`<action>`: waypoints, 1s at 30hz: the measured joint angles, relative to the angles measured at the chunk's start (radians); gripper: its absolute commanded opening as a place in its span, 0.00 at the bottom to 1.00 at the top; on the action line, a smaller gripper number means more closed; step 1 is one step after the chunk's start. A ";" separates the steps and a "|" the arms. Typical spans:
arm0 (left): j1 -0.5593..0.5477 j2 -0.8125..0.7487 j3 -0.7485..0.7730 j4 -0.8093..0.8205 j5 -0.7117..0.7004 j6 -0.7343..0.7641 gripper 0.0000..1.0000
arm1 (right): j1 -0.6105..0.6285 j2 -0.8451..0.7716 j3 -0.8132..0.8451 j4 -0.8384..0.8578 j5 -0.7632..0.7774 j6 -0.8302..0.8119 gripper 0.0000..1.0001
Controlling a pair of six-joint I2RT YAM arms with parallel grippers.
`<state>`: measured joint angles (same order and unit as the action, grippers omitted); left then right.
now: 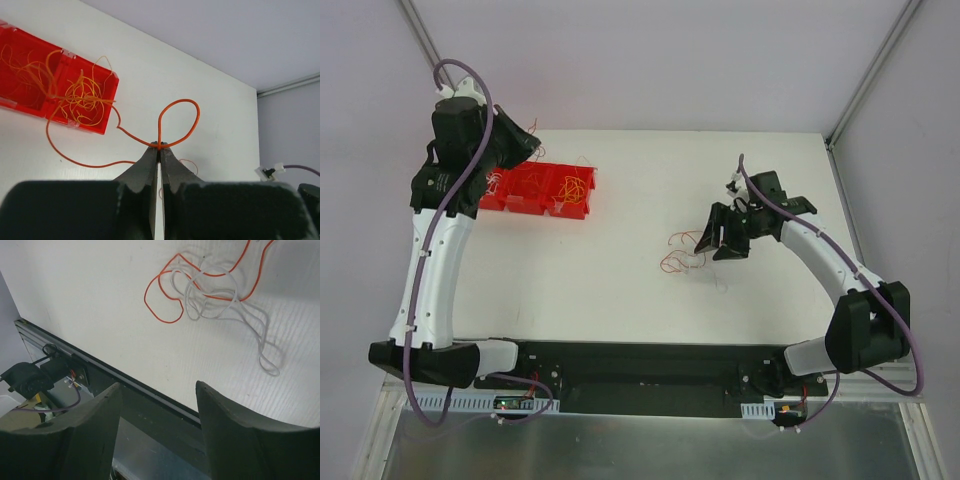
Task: Untangle the cables
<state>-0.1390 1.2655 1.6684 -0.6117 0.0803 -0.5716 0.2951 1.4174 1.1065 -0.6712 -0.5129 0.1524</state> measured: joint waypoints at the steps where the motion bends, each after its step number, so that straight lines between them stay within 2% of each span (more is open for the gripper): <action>1: 0.024 0.007 -0.006 0.000 0.025 -0.021 0.00 | 0.002 0.000 0.000 -0.008 -0.002 -0.001 0.64; 6: 0.103 0.076 -0.015 0.000 0.091 -0.083 0.00 | 0.002 0.000 0.000 -0.032 -0.009 -0.008 0.64; 13: 0.151 0.165 -0.021 0.000 0.125 -0.116 0.00 | 0.002 0.002 0.001 -0.051 -0.019 -0.021 0.64; 21: 0.208 0.257 -0.022 0.002 0.129 -0.121 0.00 | 0.002 0.027 0.024 -0.084 -0.018 -0.048 0.64; 30: 0.259 0.444 -0.022 0.006 0.127 -0.121 0.00 | -0.016 0.063 0.066 -0.111 -0.014 -0.072 0.65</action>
<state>0.1204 1.7092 1.6463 -0.6052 0.2077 -0.6926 0.2787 1.4799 1.1728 -0.7826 -0.5274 0.0803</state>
